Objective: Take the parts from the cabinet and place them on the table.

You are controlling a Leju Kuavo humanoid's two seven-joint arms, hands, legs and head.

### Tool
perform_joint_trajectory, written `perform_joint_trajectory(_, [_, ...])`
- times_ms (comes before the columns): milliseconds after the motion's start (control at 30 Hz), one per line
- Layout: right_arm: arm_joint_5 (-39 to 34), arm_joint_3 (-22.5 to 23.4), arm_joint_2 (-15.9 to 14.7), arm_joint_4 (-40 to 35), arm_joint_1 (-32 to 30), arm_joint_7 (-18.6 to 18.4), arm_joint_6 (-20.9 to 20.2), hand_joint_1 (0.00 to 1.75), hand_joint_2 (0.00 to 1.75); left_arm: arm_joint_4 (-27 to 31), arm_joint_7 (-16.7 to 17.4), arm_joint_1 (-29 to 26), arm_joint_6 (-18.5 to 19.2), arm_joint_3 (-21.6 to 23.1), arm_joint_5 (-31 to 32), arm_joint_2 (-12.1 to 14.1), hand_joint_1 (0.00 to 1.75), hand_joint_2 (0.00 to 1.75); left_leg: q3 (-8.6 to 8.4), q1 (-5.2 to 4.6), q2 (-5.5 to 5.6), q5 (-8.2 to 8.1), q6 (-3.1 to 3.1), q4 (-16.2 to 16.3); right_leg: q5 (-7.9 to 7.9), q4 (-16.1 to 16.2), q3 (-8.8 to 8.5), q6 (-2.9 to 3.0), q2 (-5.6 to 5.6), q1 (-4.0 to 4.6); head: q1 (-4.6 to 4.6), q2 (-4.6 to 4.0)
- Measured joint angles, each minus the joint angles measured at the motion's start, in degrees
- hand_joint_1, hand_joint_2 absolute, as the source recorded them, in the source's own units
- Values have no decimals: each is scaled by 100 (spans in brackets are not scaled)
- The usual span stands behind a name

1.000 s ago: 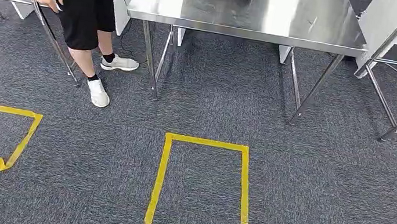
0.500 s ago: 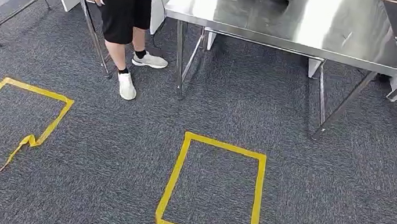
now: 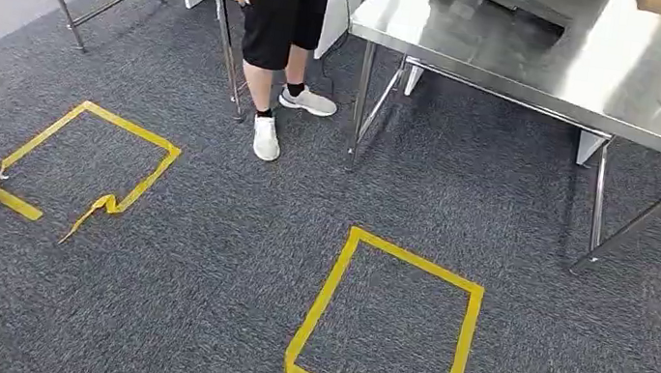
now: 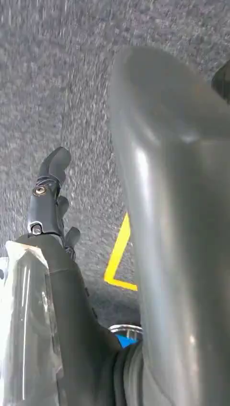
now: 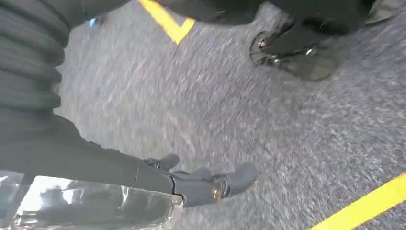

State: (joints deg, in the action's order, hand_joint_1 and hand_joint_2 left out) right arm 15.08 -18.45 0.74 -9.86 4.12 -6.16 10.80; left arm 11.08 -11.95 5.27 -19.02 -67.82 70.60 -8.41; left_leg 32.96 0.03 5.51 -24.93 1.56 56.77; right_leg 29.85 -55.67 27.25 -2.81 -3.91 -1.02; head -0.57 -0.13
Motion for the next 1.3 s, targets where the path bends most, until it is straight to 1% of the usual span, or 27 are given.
perform_joint_trajectory(67, [43, -7, 11, 2, -20, -22, 6, 0, 175, 0, 39, -30, -9, -2, -24, 11, 0, 0, 37, 27, 105, 46, -74, -20, -7, -34, 14, 66, 95, 48, -5, 0])
perform_joint_trajectory(100, [55, -11, 20, 2, -29, -24, 11, 0, 175, 0, 48, -41, -11, -2, -37, 24, 0, 0, 69, 28, 169, 62, -109, -12, -51, 4, -11, 135, 160, -22, -7, 0])
perform_joint_trajectory(133, [57, -15, 29, 2, -23, -28, 11, 0, 175, 0, 57, -43, -15, -4, -37, 39, 0, 0, 111, 41, 23, -17, -118, 65, -81, 10, -18, 178, 231, -47, -2, 0])
perform_joint_trajectory(167, [59, -17, 37, 2, -26, -31, 13, 0, 175, 0, 61, -38, -17, -4, -37, 37, 0, 0, 212, 17, -228, -207, -138, 296, -89, 10, -1, 216, 273, -46, 42, 0])
perform_joint_trajectory(200, [59, -22, 52, 4, -41, -35, 20, 0, 175, 0, 61, -26, -17, -2, -41, 37, 0, 0, 437, 25, -396, -499, -169, 793, -87, 9, 6, 250, 364, -33, 92, 0])
perform_joint_trajectory(267, [57, -37, 48, 7, -66, -42, 20, 0, 175, 0, 61, -24, -17, -2, -41, 35, 0, 0, 849, 48, -494, -862, -213, 1675, -81, 5, 39, 258, 533, -9, 90, 0])
perform_joint_trajectory(300, [61, -48, 48, 9, -76, -44, 20, 0, 175, 0, 63, -31, -17, -2, -41, 33, 0, 0, 921, 66, -519, -864, -228, 1845, -79, 5, 61, 259, 615, -4, 90, 0])
perform_joint_trajectory(333, [61, -50, 50, 9, -74, -48, 20, 0, 175, 0, 66, -36, -17, -4, -46, 33, 0, 0, 845, 77, -540, -753, -233, 1722, -75, 4, 63, 261, 681, -4, 89, 0])
perform_joint_trajectory(400, [77, -55, 48, 9, -61, -55, 20, 0, 175, 0, 68, -35, -24, -4, -46, 42, 0, 0, 348, 106, -638, -354, -234, 862, -62, 3, 44, 260, 798, -11, 96, 2])
perform_joint_trajectory(433, [90, -61, 50, 9, -54, -66, 20, 0, 175, 0, 68, -27, -37, -4, -55, 46, 0, 0, 11, 111, -841, -189, -221, 322, -41, -5, 1, 227, 847, -4, 98, 0])
perform_joint_trajectory(467, [107, -72, 39, 9, -60, -94, 18, 0, 175, 0, 74, -7, -70, -4, -63, 42, 0, 0, -118, 83, -1041, -213, -211, 67, -12, -34, 29, 182, 890, 73, 113, 0])
perform_joint_trajectory(500, [120, -90, 42, 9, -47, -112, 6, 0, 175, 0, 83, 6, -83, -4, -66, 39, 0, 0, -101, 75, -922, -194, -157, 88, 9, -33, 8, 149, 939, 88, 81, 0])
perform_joint_trajectory(600, [177, -136, 37, 9, 42, -190, -4, 0, 175, 0, 92, 0, -122, -24, -101, 42, 0, 0, -45, 20, -760, -166, -36, 75, -11, 1, -65, 74, 1086, 73, 65, 0])
perform_joint_trajectory(633, [199, -144, 31, 9, 70, -201, -9, 0, 175, 0, 94, 1, -129, -28, -107, 35, 0, 0, -80, 77, -711, -117, 26, 24, 47, -62, -7, 39, 984, 64, 59, 0])
perform_joint_trajectory(667, [214, -149, 39, 9, 83, -201, -24, 0, 175, 0, 98, 4, -140, -31, -116, 31, 0, 0, -72, 72, -670, -100, 59, 12, 177, -267, 81, 50, 691, 50, 44, 0])
perform_joint_trajectory(700, [234, -157, 48, 9, 96, -203, -39, 0, 175, 0, 98, 23, -157, -35, -122, 28, 0, 0, -46, 71, -610, -88, 85, 12, 377, -690, 285, 96, 523, 47, 22, 0])
perform_joint_trajectory(767, [249, -166, 48, 9, 115, -221, -55, 0, 175, 0, 94, 36, -162, -39, -149, 9, 0, 0, -9, 51, -468, -70, 111, 15, 704, -1599, 732, 139, 425, 48, 20, 0])
perform_joint_trajectory(800, [260, -177, 48, 9, 119, -227, -72, 0, 175, 0, 85, 34, -162, -42, -160, 2, 0, 0, -2, 44, -375, -63, 117, 16, 749, -1902, 894, 118, 410, 48, 17, 0])
perform_joint_trajectory(867, [302, -210, 48, 13, 125, -273, -118, 0, 175, 0, 92, 12, -129, -50, -162, -18, 0, 0, -8, 44, -209, -52, 108, 23, 515, -1568, 773, 27, 396, 45, 15, 0])
perform_joint_trajectory(933, [386, -266, 44, 13, 184, -304, -133, 0, 175, 0, 194, 13, -20, -46, -75, -44, 0, 0, -15, 49, -48, -34, 78, 27, 26, -453, 283, -73, 267, 26, 13, 0])
perform_joint_trajectory(967, [444, -293, 48, 13, 226, -306, -157, 0, 175, 0, 276, 14, 31, -39, -28, -57, 0, 0, -1, 40, 7, -24, 49, 33, -51, -101, 149, -54, 8, 4, 11, 0])
perform_joint_trajectory(1000, [532, -330, 72, 13, 289, -332, -200, 0, 175, 0, 360, 20, 63, -31, 13, -57, 0, 0, 17, 3, 45, -24, 15, 58, -84, -79, 169, 18, 67, 35, 19, 0])
perform_joint_trajectory(1100, [871, -531, 137, 13, 527, -544, -415, 0, 175, 0, 566, -7, 120, -28, 24, -61, 0, 0, 93, 30, 138, 39, -90, 36, -123, -131, 169, 127, 174, 80, 17, 0])
perform_joint_trajectory(1133, [996, -609, 177, 13, 593, -592, -496, 0, 175, 0, 633, -7, 120, -28, 22, -33, 0, 0, 109, 47, 148, 25, -107, 59, -158, -99, 176, 182, 240, -3, 20, 0])
perform_joint_trajectory(1200, [1197, -780, 221, 13, 721, -656, -603, 0, 175, 0, 693, 3, 118, -28, 0, -28, 0, 0, 322, 25, -343, -336, -152, 538, -162, -96, 178, 266, 357, 9, 92, 0])
perform_joint_trajectory(1267, [1374, -942, 290, 13, 782, -682, -730, 0, 175, 0, 669, 19, 79, -41, -94, -9, 0, 0, 771, 44, -486, -790, -201, 1484, -150, -97, 188, 287, 539, 47, 100, 0])
perform_joint_trajectory(1300, [1427, -1012, 317, 13, 806, -695, -763, 0, 175, 0, 660, 17, 66, -53, -111, -7, 0, 0, 908, 50, -507, -873, -216, 1781, -147, -98, 190, 293, 625, 58, 98, 0])
